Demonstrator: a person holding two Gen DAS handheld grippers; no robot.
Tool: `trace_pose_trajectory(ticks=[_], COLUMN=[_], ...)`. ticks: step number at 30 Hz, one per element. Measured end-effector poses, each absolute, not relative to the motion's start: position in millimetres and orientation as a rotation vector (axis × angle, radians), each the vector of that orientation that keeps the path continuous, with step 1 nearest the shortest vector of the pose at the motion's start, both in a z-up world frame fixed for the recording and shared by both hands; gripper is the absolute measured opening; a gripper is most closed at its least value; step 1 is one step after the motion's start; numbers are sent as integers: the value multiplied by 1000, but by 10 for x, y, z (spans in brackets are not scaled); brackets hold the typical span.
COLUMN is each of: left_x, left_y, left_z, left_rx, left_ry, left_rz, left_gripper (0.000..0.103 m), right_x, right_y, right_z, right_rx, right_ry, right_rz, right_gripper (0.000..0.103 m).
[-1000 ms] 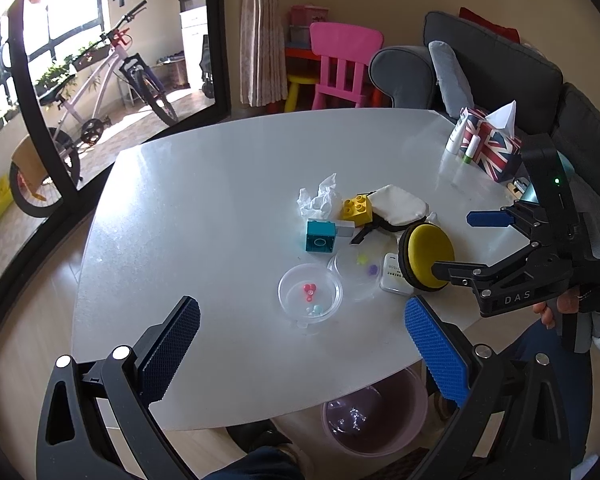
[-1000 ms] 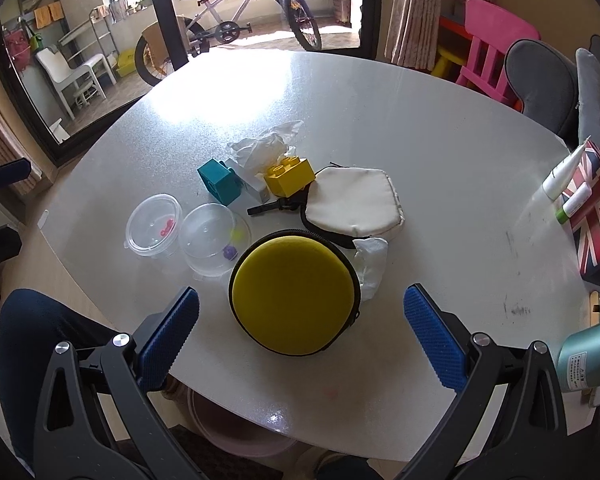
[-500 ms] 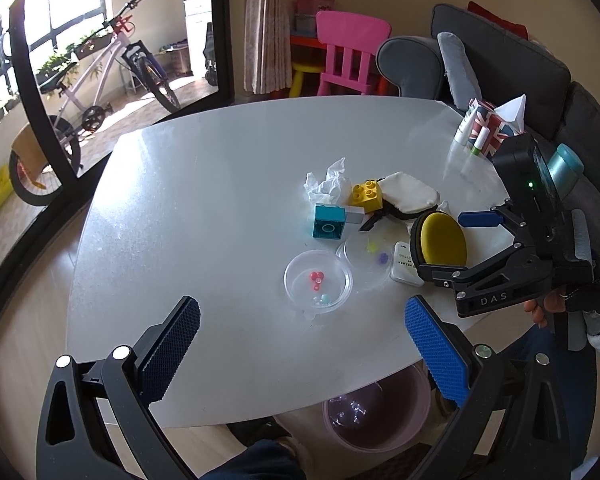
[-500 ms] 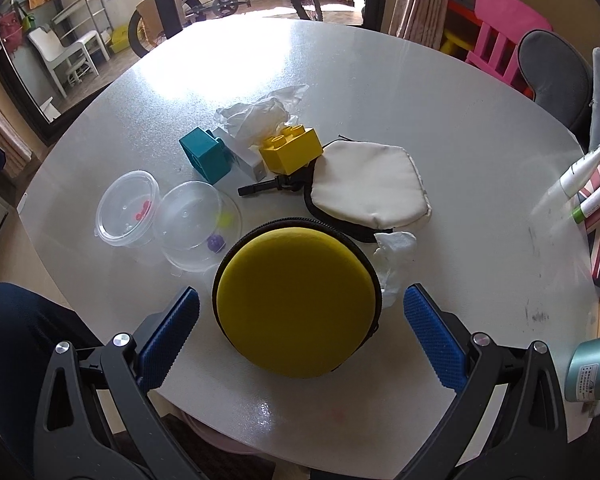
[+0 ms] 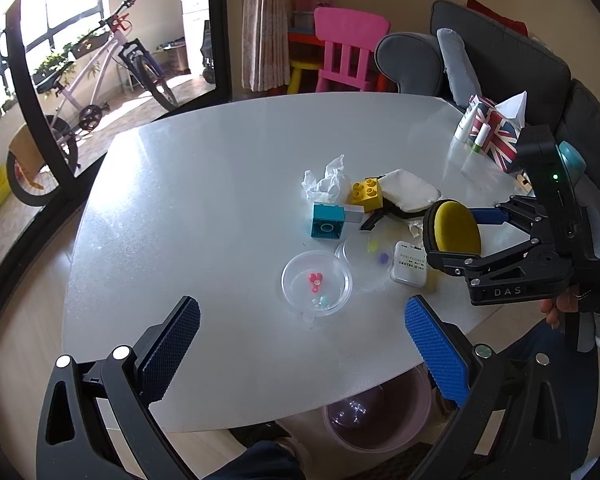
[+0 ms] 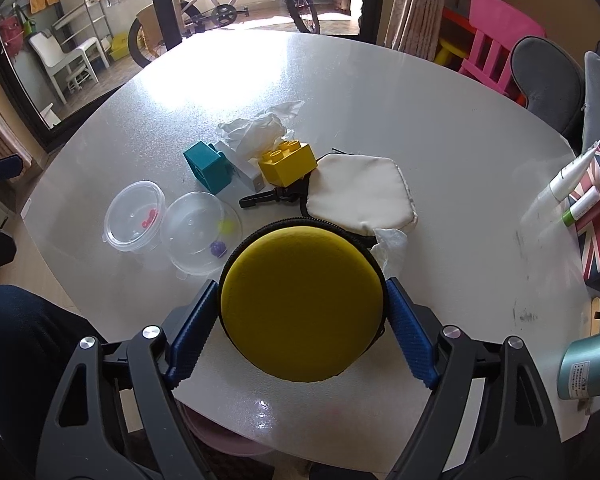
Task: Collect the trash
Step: 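Grasp the clear bowl with pink items using the left gripper while the right holds the yellow case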
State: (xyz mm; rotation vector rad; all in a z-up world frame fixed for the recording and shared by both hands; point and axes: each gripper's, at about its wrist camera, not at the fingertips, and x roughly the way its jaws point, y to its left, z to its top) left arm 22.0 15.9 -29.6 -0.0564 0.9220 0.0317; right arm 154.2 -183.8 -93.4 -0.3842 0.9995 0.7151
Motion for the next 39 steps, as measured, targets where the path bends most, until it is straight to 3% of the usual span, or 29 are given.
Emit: trace_pose_trajectory(ticks=[33, 35, 39], left_x=[840, 840, 875], left_y=[200, 195, 190], left_z=[-1064, -1057, -1083], left_rx=[-20, -16, -18], left_ry=[1112, 1105, 1113], left_rz=[24, 21, 11], left_gripper=[97, 90, 61], right_x=[1553, 1556, 1563], right_y=[-2081, -2080, -2079], right_z=[-782, -787, -799], right_rx=[-310, -308, -306], right_ry=[1006, 1005, 1005], right_rz=[700, 699, 700], right_gripper=[82, 82, 82])
